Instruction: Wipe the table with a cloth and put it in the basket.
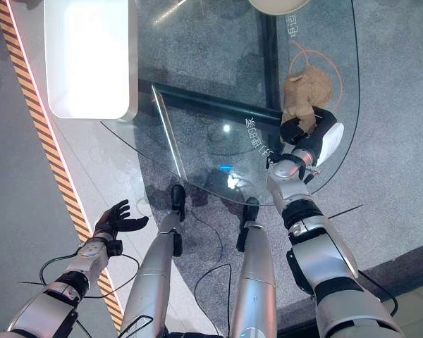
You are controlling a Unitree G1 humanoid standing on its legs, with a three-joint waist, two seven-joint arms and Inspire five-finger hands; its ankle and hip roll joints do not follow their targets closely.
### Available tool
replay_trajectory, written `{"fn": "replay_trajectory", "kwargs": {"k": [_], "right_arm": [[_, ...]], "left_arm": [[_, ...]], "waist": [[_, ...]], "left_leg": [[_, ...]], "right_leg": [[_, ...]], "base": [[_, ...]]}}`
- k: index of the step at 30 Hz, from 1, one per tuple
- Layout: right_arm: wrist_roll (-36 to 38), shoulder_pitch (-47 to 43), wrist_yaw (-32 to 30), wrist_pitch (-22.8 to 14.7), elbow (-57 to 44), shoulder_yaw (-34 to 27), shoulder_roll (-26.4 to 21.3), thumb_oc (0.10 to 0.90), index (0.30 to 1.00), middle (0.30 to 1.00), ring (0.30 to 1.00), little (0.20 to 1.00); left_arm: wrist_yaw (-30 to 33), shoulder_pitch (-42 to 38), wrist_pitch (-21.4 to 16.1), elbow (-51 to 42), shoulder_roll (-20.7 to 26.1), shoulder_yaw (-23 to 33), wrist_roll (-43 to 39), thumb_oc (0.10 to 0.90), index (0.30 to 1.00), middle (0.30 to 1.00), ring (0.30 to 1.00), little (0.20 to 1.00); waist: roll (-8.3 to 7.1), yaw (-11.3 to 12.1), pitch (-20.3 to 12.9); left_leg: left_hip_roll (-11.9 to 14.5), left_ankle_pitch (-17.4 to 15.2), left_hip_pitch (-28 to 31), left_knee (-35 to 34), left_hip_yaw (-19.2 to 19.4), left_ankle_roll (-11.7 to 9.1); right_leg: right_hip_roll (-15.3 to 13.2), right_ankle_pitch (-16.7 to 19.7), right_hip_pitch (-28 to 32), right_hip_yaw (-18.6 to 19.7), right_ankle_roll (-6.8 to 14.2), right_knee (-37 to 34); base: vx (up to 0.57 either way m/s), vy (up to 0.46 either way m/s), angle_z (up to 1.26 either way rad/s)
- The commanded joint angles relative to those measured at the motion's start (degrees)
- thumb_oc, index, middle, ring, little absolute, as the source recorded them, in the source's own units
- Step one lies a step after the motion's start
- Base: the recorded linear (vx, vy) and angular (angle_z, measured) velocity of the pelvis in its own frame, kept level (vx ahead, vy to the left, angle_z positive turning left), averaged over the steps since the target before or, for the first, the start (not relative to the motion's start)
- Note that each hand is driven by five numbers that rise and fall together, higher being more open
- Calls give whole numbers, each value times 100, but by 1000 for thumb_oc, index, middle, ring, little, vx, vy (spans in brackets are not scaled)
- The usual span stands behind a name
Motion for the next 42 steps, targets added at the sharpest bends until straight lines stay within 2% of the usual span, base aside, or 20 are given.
{"fn": "replay_trajectory", "kwargs": {"k": [1,6,8,12,13,21,27,42], "right_arm": [[-101,-145,211,-11,75,347,-46,100,300,300,300,200],[-478,-342,265,77,-173,553,-81,100,300,300,300,200],[-723,-502,431,300,-414,759,-103,100,300,300,300,200],[-755,-533,440,344,-459,806,-102,100,300,300,300,200],[-1075,-719,568,589,-680,1075,-121,100,300,300,300,200],[-2039,-1016,1140,1170,-1169,1717,-95,100,300,300,300,200],[-2500,-1065,1567,1244,-1239,2049,0,100,300,300,300,200],[-2922,-1068,2088,1249,-1431,2441,348,100,300,300,300,200]], "left_arm": [[156,63,-83,154,93,-146,-64,800,900,900,900,900],[171,82,-50,98,112,-145,-20,800,900,900,900,900],[143,96,-49,64,134,-148,-18,800,900,900,900,900],[138,93,-47,58,133,-153,-18,800,900,900,900,900],[98,83,21,-14,141,-144,18,800,900,900,900,900],[79,149,95,-137,118,-125,21,800,900,900,900,900],[30,171,110,-202,52,-182,33,800,900,900,900,900],[1,219,139,-305,-89,-271,55,800,900,900,900,900]], "waist": [[161,141,-106],[158,170,-106],[165,192,-106],[167,198,-106],[196,234,-106],[289,304,-106],[372,338,-106],[509,410,-106]], "left_leg": [[-328,-851,-222,864,157,260],[-336,-853,-228,880,132,259],[-346,-841,-220,882,113,250],[-351,-839,-213,879,107,251],[-379,-833,-162,853,95,252],[-442,-766,-53,743,96,253],[-492,-734,-9,686,94,258],[-563,-657,36,629,84,254]], "right_leg": [[11,603,147,-105,96,-1070],[11,612,146,-114,110,-1059],[2,618,153,-104,112,-1059],[-3,620,161,-106,112,-1065],[-25,619,195,-116,110,-1073],[-54,604,288,-152,84,-1119],[-92,602,319,-156,70,-1156],[-168,635,340,-154,64,-1176]], "base": [[0,0,0],[0,0,0],[0,0,0],[0,0,0],[0,0,0],[5,17,0],[3,12,0],[8,16,3]]}}
